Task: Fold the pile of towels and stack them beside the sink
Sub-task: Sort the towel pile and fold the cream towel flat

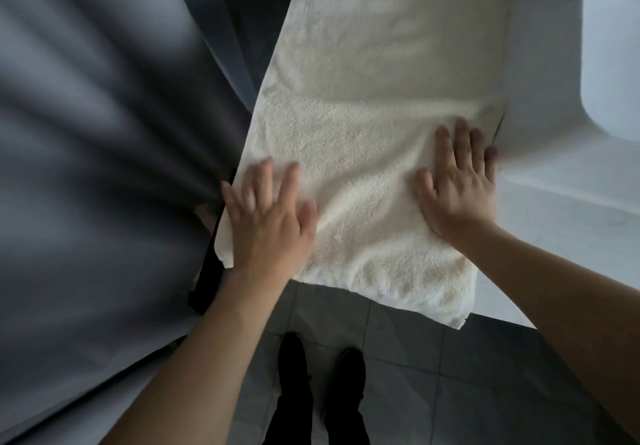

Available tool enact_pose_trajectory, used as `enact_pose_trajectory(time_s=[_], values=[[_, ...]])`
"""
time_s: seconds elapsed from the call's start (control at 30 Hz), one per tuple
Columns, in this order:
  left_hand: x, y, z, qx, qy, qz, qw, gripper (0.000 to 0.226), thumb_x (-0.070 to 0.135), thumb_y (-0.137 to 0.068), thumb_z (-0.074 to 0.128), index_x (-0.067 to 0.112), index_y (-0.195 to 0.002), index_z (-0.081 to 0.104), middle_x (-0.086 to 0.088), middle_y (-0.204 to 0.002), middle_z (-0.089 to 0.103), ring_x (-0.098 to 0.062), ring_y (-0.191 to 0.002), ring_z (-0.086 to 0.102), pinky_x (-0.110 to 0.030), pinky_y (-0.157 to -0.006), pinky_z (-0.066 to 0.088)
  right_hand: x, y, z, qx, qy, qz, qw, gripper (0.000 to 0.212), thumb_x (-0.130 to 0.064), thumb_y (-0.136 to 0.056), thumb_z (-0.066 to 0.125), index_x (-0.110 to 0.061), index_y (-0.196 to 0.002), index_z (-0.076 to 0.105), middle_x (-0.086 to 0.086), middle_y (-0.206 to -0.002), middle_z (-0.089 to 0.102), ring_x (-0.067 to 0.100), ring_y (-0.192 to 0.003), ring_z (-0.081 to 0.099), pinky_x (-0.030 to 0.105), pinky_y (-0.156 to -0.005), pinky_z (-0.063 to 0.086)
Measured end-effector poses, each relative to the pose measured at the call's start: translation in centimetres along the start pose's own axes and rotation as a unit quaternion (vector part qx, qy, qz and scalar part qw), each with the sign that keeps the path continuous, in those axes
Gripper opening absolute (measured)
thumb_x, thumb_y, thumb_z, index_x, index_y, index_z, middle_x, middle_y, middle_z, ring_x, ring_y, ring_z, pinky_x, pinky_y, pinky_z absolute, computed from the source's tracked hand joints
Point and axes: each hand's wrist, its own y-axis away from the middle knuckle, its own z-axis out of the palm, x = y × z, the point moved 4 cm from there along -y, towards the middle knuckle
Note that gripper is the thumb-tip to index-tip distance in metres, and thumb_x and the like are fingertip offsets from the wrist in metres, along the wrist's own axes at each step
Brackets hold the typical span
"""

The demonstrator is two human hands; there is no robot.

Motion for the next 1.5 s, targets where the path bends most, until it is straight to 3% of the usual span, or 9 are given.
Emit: enact_pose_trajectory(time_s=[0.37, 0.6, 0.73, 0.87, 0.97, 1.1, 1.3, 1.4, 1.5], values=[[-1.0, 0.3, 2.6, 0.008, -0.045, 0.007, 0.999, 0.075, 0.062, -0.094, 0.011, 0.026, -0.159, -0.002, -0.004, -0.167, -0.005, -0.026, -0.153, -0.011, -0.064, -0.119, -0.005, 0.3, 0.9, 0.2, -0.04, 0.015, -0.019, 0.999, 0.075, -0.055, -0.092, 0.012, -0.019, -0.155, -0.006, 0.009, -0.162, -0.013, 0.023, -0.149, -0.014, 0.043, -0.121, -0.007], [-0.1, 0.2, 1.8, -0.005, -0.009, -0.016, 1.0, 0.081, 0.065, -0.09, 0.016, 0.024, -0.157, -0.002, -0.002, -0.165, -0.007, -0.028, -0.152, -0.011, -0.064, -0.115, -0.012, 1.1, 2.6, 0.2, -0.05, 0.038, -0.037, 0.997, 0.079, -0.059, -0.089, 0.006, -0.017, -0.155, -0.007, 0.008, -0.162, -0.015, 0.021, -0.148, -0.017, 0.04, -0.12, -0.012], [3.7, -4.4, 0.9, 0.006, 0.0, 0.072, 0.997, 0.075, 0.061, -0.092, 0.015, 0.029, -0.156, -0.007, 0.001, -0.165, -0.015, -0.025, -0.151, -0.019, -0.06, -0.113, -0.019, 1.1, 2.3, 0.4, -0.043, 0.033, -0.036, 0.998, 0.079, -0.06, -0.089, 0.007, -0.02, -0.155, -0.006, 0.007, -0.162, -0.013, 0.021, -0.148, -0.017, 0.04, -0.119, -0.013], [4.4, -8.8, 1.1, -0.02, -0.036, 0.108, 0.993, 0.07, 0.061, -0.096, 0.014, 0.033, -0.157, -0.005, 0.0, -0.166, -0.014, -0.026, -0.151, -0.019, -0.065, -0.116, -0.012, 1.3, 2.6, 0.4, -0.039, 0.023, -0.037, 0.998, 0.078, -0.062, -0.089, 0.007, -0.022, -0.155, -0.006, 0.006, -0.163, -0.011, 0.02, -0.149, -0.015, 0.04, -0.119, -0.013], [3.6, -9.1, 2.0, -0.009, -0.049, 0.113, 0.992, 0.071, 0.066, -0.095, 0.011, 0.036, -0.157, -0.005, 0.002, -0.166, -0.012, -0.025, -0.152, -0.016, -0.068, -0.115, -0.009, 0.3, 2.4, -0.5, -0.016, -0.005, -0.019, 1.0, 0.078, -0.059, -0.087, 0.013, -0.019, -0.155, 0.013, 0.008, -0.162, 0.006, 0.024, -0.149, 0.0, 0.044, -0.121, -0.005], [3.7, -9.3, 2.2, -0.023, -0.051, 0.104, 0.993, 0.07, 0.067, -0.093, 0.012, 0.041, -0.155, -0.008, 0.005, -0.165, -0.018, -0.024, -0.151, -0.021, -0.069, -0.112, -0.013, -3.0, -1.3, -3.7, 0.106, -0.072, -0.063, 0.99, 0.062, -0.046, -0.091, 0.026, -0.012, -0.139, 0.045, 0.011, -0.15, 0.039, 0.03, -0.138, 0.033, 0.046, -0.117, 0.018], [6.2, -14.5, -0.8, 0.097, -0.004, 0.12, 0.988, 0.066, 0.062, -0.095, 0.013, 0.037, -0.155, 0.002, 0.004, -0.163, -0.011, -0.026, -0.151, -0.012, -0.068, -0.112, -0.013, -2.7, -14.1, -5.1, 0.063, -0.092, -0.048, 0.993, 0.057, -0.041, -0.101, 0.026, -0.019, -0.153, 0.023, 0.009, -0.16, 0.02, 0.023, -0.147, 0.018, 0.042, -0.12, 0.01], [7.5, -18.8, -0.9, 0.045, -0.021, 0.123, 0.991, 0.067, 0.063, -0.095, 0.011, 0.037, -0.156, -0.002, 0.002, -0.165, -0.015, -0.027, -0.151, -0.018, -0.067, -0.112, -0.013, -0.3, -15.1, -2.3, -0.005, -0.011, -0.006, 1.0, 0.061, -0.049, -0.1, 0.022, -0.025, -0.155, 0.012, 0.005, -0.163, 0.006, 0.025, -0.149, 0.005, 0.049, -0.12, 0.002], [6.0, -19.2, 1.0, -0.025, -0.062, 0.114, 0.991, 0.069, 0.067, -0.094, 0.009, 0.039, -0.155, -0.009, 0.004, -0.165, -0.017, -0.026, -0.151, -0.021, -0.066, -0.114, -0.012, 0.2, -15.3, -1.1, -0.01, 0.005, -0.012, 1.0, 0.066, -0.056, -0.096, 0.018, -0.029, -0.155, 0.007, 0.003, -0.164, 0.0, 0.025, -0.15, -0.002, 0.052, -0.119, -0.002]])
